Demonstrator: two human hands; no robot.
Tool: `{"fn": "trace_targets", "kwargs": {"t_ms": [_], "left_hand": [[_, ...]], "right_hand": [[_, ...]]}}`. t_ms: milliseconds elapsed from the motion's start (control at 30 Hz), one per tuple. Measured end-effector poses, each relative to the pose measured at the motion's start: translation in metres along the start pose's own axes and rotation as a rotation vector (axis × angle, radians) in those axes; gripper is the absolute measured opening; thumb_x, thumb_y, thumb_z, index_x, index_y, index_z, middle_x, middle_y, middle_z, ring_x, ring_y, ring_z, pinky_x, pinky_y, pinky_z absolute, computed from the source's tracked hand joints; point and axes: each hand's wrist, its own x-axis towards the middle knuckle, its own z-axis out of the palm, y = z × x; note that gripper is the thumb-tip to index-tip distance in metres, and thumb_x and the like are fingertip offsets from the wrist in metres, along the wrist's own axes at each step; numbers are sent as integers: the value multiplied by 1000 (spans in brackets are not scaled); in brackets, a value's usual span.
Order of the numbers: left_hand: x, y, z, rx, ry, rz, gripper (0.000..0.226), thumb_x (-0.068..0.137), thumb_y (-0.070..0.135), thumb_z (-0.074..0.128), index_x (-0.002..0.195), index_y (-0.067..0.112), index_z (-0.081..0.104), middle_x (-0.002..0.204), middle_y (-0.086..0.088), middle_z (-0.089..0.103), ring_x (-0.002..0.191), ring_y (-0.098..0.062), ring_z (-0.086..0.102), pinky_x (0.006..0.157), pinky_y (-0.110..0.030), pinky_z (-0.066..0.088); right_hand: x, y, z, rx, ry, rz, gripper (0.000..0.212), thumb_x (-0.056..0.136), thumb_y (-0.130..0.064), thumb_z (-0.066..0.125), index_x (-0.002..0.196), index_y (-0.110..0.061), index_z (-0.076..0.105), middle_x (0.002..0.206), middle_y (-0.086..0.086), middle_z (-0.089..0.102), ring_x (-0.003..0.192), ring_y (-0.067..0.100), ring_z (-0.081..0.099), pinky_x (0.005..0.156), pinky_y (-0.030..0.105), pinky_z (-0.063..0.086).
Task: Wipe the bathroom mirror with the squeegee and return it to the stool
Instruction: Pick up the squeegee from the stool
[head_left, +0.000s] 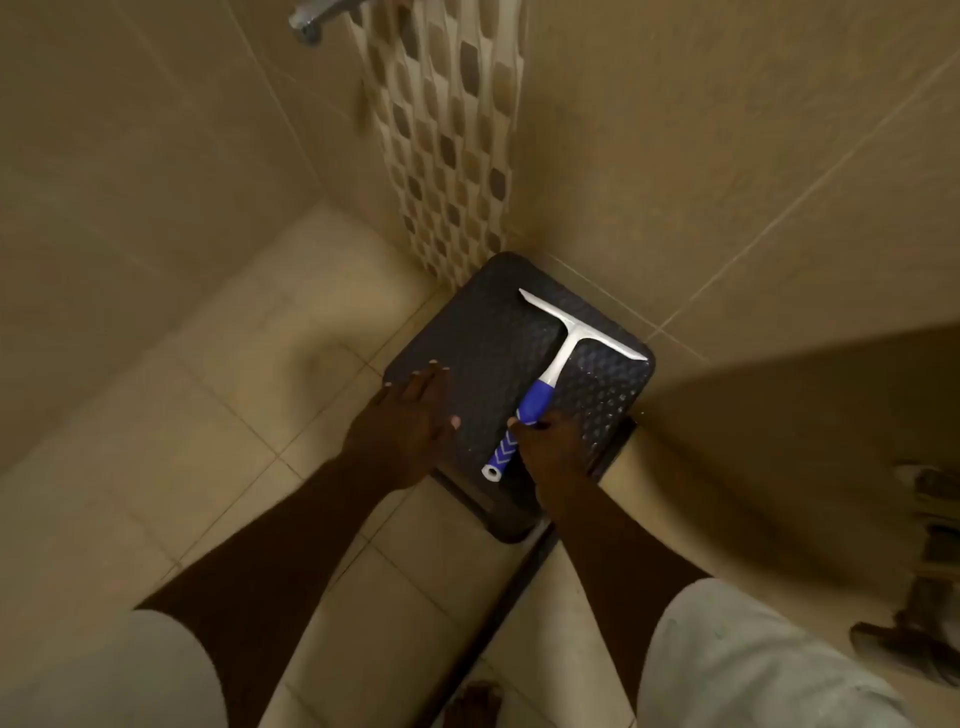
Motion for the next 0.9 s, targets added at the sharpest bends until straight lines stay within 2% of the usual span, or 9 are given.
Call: {"fn": "trace_targets", "kwargs": {"t_ms": [100, 267, 433, 467, 533, 567, 700, 833, 900], "left_hand": [[3, -2, 3, 2, 3, -13, 65, 97, 43, 33, 149, 17, 5, 159, -7, 7, 145, -23, 11, 117, -44, 16], [4, -1, 5, -27, -25, -32, 66, 97, 44, 33, 149, 18, 3, 159, -5, 5, 145, -23, 10, 118, -42, 13], [5, 0, 4, -52, -9, -35, 63, 97, 44, 32, 149, 18, 6, 159, -5, 8, 145, -22, 11, 118, -40, 12], [4, 1, 4, -63, 1, -40, 62, 97, 43, 31, 149, 18, 7, 159, -5, 9, 145, -22, 11, 118, -41, 13], [4, 3, 2, -80, 9, -50, 61, 98, 43, 29, 149, 17, 8, 158, -5, 9, 145, -22, 10, 118, -41, 13], [3, 4, 1, -78, 8, -53, 61, 98, 44, 28, 149, 17, 8, 158, -5, 9, 145, -21, 10, 118, -42, 12], [2, 6, -6, -74, 16, -47, 61, 98, 45, 26, 149, 18, 7, 159, -4, 7, 145, -20, 8, 118, -40, 10], [-1, 10, -15, -84, 44, -36, 60, 98, 44, 27, 149, 18, 8, 159, -4, 8, 144, -21, 11, 118, -40, 12], [-3, 13, -20, -96, 54, -32, 59, 98, 44, 27, 149, 19, 9, 159, -3, 9, 144, -21, 11, 118, -39, 11]], "right_hand": [[1, -3, 2, -62, 14, -13, 33, 87, -23, 65, 112, -3, 60, 101, 8, 62, 83, 12, 51, 69, 22, 36], [4, -4, 9, 53, 27, 59, 27, 87, -17, 64, 111, -4, 59, 98, 5, 59, 86, 13, 54, 77, 27, 42], [3, -6, 12, 191, 51, 106, 22, 88, -16, 60, 106, -4, 58, 88, 4, 58, 70, 10, 54, 59, 22, 39], [2, -6, 12, 236, 53, 120, 23, 88, -16, 60, 107, -3, 58, 89, 6, 60, 73, 12, 57, 63, 24, 44], [0, -8, 13, 334, 38, 168, 26, 88, -16, 59, 111, -4, 58, 97, 11, 64, 86, 21, 64, 81, 35, 53], [-1, -10, 13, 373, 30, 181, 25, 89, -16, 58, 111, -4, 57, 98, 13, 65, 87, 22, 64, 83, 37, 54], [-4, -15, 9, 450, 56, 157, 18, 91, -15, 55, 107, -8, 55, 79, 4, 57, 65, 13, 54, 60, 25, 47], [-7, -24, 4, 422, 116, 168, 31, 93, -23, 54, 117, -4, 54, 85, 7, 57, 63, 12, 52, 56, 22, 42], [-9, -28, 0, 421, 126, 169, 36, 94, -30, 51, 118, -3, 54, 81, 6, 56, 62, 13, 51, 56, 23, 42]]}}
